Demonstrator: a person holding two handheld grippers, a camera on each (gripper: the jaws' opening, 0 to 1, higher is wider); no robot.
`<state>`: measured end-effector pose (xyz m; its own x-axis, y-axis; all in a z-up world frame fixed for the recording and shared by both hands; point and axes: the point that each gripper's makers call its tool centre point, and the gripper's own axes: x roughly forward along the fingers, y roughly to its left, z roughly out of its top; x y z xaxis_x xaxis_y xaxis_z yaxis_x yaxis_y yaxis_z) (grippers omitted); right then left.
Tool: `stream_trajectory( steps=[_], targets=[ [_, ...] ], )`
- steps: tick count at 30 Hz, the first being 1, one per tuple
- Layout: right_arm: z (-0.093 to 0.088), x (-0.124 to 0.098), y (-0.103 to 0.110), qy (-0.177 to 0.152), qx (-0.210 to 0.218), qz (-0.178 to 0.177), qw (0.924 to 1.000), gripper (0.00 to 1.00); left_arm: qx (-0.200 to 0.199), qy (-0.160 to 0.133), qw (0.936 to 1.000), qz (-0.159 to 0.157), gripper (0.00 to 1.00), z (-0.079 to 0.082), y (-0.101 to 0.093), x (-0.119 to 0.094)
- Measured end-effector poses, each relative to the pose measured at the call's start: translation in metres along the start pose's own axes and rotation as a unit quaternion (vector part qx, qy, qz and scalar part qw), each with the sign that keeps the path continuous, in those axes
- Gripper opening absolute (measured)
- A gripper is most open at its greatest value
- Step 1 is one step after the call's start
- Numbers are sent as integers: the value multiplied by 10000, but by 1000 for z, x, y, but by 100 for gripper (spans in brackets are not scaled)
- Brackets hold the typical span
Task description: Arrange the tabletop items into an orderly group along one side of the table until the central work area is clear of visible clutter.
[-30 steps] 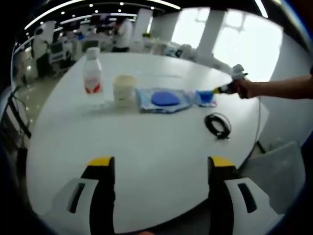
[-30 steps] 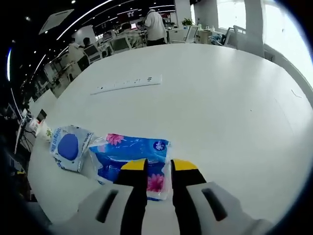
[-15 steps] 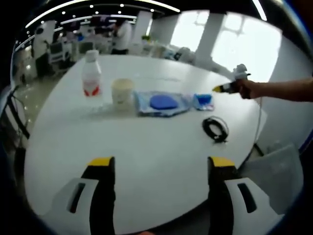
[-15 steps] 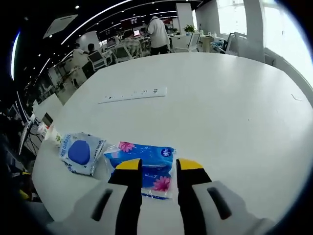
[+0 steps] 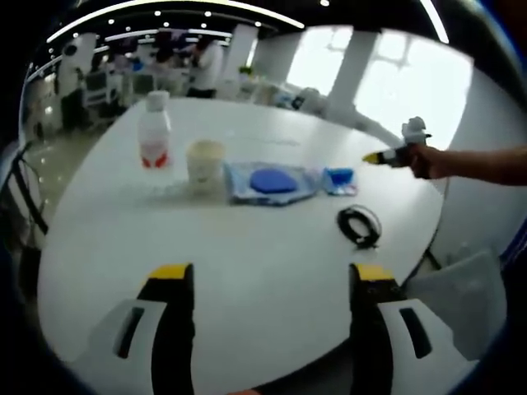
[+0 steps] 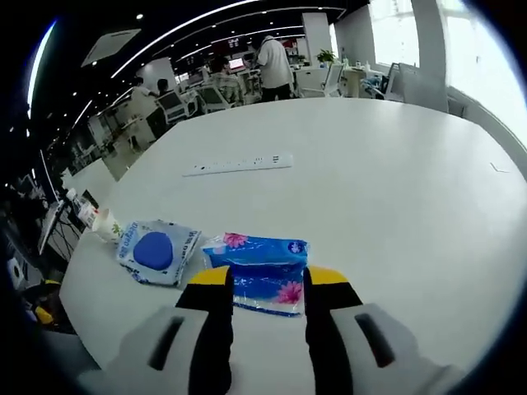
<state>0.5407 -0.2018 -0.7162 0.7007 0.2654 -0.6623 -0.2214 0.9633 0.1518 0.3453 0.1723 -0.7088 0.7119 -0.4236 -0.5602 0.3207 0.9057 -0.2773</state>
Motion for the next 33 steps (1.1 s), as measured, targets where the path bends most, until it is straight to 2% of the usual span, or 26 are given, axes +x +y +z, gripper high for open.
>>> stream_trajectory(
  steps=[6, 15, 19, 22, 29, 33],
  targets=[
    [-19, -16, 17, 39, -24, 31, 10000, 33, 36, -11, 10000, -65, 74, 1, -3, 1],
    [-33, -31, 33, 8, 65, 93, 9999, 33, 168, -84, 9998, -106, 73, 6, -7, 0],
    [-25, -37, 37, -36, 292, 210, 9993, 33, 148, -93, 9998, -125, 73, 6, -7, -1],
    [-14, -43, 38, -132, 111, 239, 9996, 33, 116, -126, 9998, -111, 73, 7, -6, -2],
    [-20, -49, 35, -101, 324, 273, 9990, 33, 146, -126, 9997, -132, 73, 8, -8, -2],
    [-18, -55, 36, -199, 579, 333, 9976, 33, 140, -136, 9997, -125, 73, 8, -7, -3]
  ],
)
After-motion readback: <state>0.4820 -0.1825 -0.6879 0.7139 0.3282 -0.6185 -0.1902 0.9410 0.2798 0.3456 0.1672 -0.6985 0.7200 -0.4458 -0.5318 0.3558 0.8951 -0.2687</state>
